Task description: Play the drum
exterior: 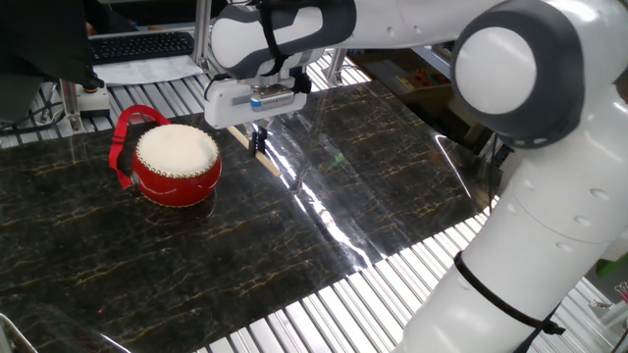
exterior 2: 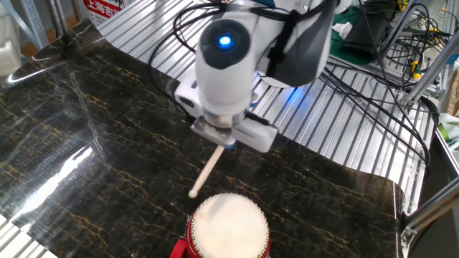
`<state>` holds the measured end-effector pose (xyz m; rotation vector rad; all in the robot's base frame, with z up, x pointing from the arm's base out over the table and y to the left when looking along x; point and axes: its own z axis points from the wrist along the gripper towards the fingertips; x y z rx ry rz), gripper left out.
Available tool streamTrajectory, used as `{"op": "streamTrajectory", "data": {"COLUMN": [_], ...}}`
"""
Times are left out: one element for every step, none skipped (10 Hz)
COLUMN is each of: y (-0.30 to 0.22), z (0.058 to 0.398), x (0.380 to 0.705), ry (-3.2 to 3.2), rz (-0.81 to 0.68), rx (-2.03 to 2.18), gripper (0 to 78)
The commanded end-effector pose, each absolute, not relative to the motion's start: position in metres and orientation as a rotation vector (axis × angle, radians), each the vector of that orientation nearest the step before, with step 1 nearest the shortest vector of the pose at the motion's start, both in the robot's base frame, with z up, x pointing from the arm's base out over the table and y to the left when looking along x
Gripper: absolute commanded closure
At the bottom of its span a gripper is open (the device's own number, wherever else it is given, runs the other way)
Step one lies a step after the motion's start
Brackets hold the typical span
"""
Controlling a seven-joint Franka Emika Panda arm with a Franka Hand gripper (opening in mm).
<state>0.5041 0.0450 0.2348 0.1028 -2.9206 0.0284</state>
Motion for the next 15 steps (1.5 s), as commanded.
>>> {"op": "streamTrajectory", "data": {"y": [0.052, 0.056, 0.097, 0.115, 0.124, 0.14, 0.147, 0.155, 0.163, 0.166, 0.167, 0.166, 0.166, 0.166, 0.166], "z": [0.241, 0.241, 0.242, 0.241, 0.241, 0.239, 0.238, 0.237, 0.237, 0.232, 0.221, 0.21, 0.203, 0.203, 0.203], "x": [0.501, 0.501, 0.501, 0.5, 0.5, 0.497, 0.498, 0.501, 0.508, 0.51, 0.511, 0.512, 0.514, 0.514, 0.514], "ry": [-2.931, -2.931, -2.935, -2.935, -2.929, -2.911, -2.899, -2.883, -2.871, -2.859, -2.859, -2.852, -2.822, -2.762, -2.76], "rz": [0.018, 0.019, 0.014, 0.018, 0.018, 0.019, 0.013, -0.001, -0.01, -0.014, -0.024, -0.039, -0.039, -0.003, 0.009], "rx": [0.13, 0.122, 0.031, -0.005, -0.02, -0.038, -0.03, 0.018, 0.072, 0.075, 0.089, 0.099, 0.097, 0.097, 0.103], "gripper": [76.4, 76.4, 76.4, 76.4, 76.4, 76.4, 76.4, 76.4, 76.4, 76.4, 76.4, 76.4, 76.4, 76.4, 76.4]}}
